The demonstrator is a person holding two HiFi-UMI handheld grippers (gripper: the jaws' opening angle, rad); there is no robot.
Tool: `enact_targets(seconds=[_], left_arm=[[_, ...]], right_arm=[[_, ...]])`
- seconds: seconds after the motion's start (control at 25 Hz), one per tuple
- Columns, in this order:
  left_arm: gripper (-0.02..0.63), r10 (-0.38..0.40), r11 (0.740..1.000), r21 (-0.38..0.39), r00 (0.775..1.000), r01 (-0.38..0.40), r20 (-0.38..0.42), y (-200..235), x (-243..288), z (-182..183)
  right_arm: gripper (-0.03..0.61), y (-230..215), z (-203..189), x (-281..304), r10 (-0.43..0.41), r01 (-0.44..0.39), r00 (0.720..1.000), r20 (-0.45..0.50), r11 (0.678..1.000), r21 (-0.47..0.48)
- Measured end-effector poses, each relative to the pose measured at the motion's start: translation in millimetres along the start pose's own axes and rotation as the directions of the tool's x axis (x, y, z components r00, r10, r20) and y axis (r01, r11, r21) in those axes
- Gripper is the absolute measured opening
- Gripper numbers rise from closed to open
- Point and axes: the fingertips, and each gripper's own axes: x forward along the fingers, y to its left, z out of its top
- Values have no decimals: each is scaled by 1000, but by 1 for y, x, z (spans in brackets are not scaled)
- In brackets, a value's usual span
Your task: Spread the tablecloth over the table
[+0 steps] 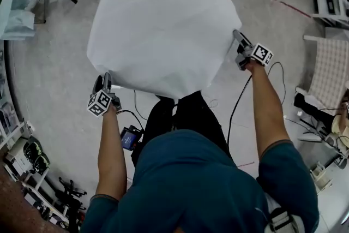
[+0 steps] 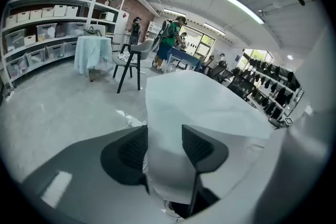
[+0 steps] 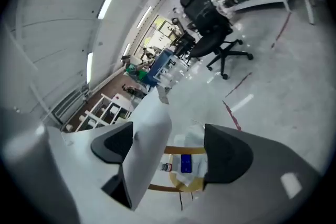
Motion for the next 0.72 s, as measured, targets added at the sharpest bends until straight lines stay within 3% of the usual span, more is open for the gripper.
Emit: enact_targets(seconds=[0.08,0.16,0.24,0.28,0.36,0.44,0.52,0.6,0.72], left_arm=[[202,-4,1000,-3,1000,4,-3,-2,-1,-3],[207,-15,1000,-16,1000,15,0,-4,0,-4],[212,-24,999,-28,1000,24,0,-5,1,-5],[215,-27,999,-29,1000,27,-1,-5,2,-6],[219,-27,999,-34,1000,27,9,-4,1,-5],[221,-20,998,-51,999,22,35,-2,-2,-1],[221,-12,997,-69,998,16,59,0,-5,4],[221,-19,996,-87,997,26,76,1,-6,8],[221,-35,993,-112,994,47,100,-3,-9,12]], right_arm=[[420,15,13,17,35,-39,997,-69,997,-63],[420,34,18,37,90,-128,980,-177,969,-213],[417,48,6,49,65,-220,937,-343,873,-436],[416,52,-5,48,23,-252,908,-418,826,-503],[414,58,-22,37,-28,-292,869,-494,776,-559],[410,66,-32,15,-53,-313,854,-518,743,-592],[395,71,-41,-8,-110,-329,835,-539,685,-650],[353,76,-45,-26,-170,-332,834,-526,606,-723],[252,95,-42,-39,-242,-308,857,-454,465,-830]])
